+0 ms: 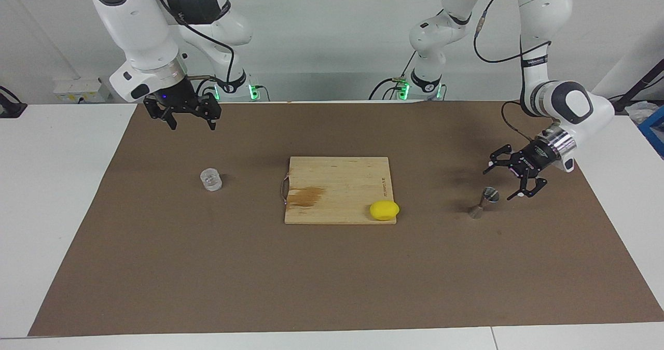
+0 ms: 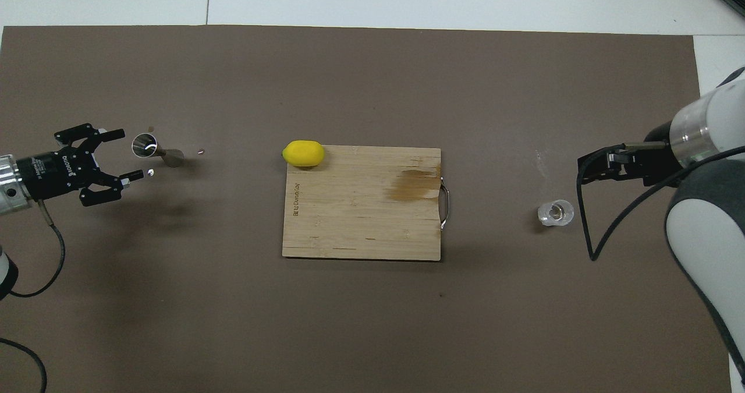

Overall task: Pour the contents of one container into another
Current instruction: 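Reach the left gripper to the small metal cup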

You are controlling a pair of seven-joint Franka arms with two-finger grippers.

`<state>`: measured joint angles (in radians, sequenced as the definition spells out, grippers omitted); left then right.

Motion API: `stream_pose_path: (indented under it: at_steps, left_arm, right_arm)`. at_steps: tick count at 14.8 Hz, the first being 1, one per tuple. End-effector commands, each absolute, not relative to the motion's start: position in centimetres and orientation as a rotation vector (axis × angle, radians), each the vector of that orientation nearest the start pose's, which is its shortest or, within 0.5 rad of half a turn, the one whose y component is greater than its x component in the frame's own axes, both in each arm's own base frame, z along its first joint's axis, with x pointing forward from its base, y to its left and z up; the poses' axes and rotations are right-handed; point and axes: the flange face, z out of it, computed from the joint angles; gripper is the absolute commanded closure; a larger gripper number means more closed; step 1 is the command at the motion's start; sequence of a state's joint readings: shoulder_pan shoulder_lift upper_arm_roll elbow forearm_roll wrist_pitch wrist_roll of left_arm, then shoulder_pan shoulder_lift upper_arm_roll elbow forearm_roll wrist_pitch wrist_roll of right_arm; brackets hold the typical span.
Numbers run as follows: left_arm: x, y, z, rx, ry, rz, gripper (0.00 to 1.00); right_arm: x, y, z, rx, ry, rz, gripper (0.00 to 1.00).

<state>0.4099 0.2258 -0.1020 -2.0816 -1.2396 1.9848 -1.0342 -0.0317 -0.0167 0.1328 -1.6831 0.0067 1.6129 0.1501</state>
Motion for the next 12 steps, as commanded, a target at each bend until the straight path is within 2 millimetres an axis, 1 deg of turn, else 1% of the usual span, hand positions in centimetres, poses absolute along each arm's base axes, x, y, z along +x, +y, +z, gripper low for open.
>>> stream_pose_path:
  at_steps: [1,2,3,4,7,8,9,10,12]
  left_arm:
    - [56.1,11.3,31.8,1.018,1.890,-0.751,0.00]
    - [56.3,11.3,31.4,0.994,1.900,-0.742,0.00]
    - [56.5,10.7,31.3,0.995,1.901,-0.738,0.00]
    - [56.7,10.5,31.1,0.994,1.903,-0.739,0.00]
    - [56.7,10.3,31.1,1.002,1.886,-0.729,0.01]
    - [56.8,10.2,31.1,1.013,1.875,-0.724,0.02]
    - [56.8,10.2,31.1,1.018,1.872,-0.718,0.07]
    - [56.8,10.2,31.2,1.023,1.867,-0.716,0.09]
    - [56.9,10.1,31.1,1.042,1.852,-0.704,0.13]
  right_arm:
    - [54.3,5.6,58.7,-3.141,0.035,0.088,0.00]
    - [54.3,5.6,58.7,-3.141,0.040,0.085,0.00]
    - [54.3,5.7,58.7,-3.141,0.040,0.088,0.00]
    - [54.3,5.7,58.8,-3.141,0.040,0.083,0.00]
    - [54.3,5.8,58.8,-3.142,0.037,0.078,0.00]
    - [54.3,5.8,58.9,-3.141,0.037,0.076,0.00]
    - [54.3,5.9,59.0,-3.142,0.035,0.071,0.00]
    - [54.4,6.0,59.0,-3.142,0.030,0.066,0.00]
    - [54.3,6.8,59.0,-3.142,0.008,0.066,0.00]
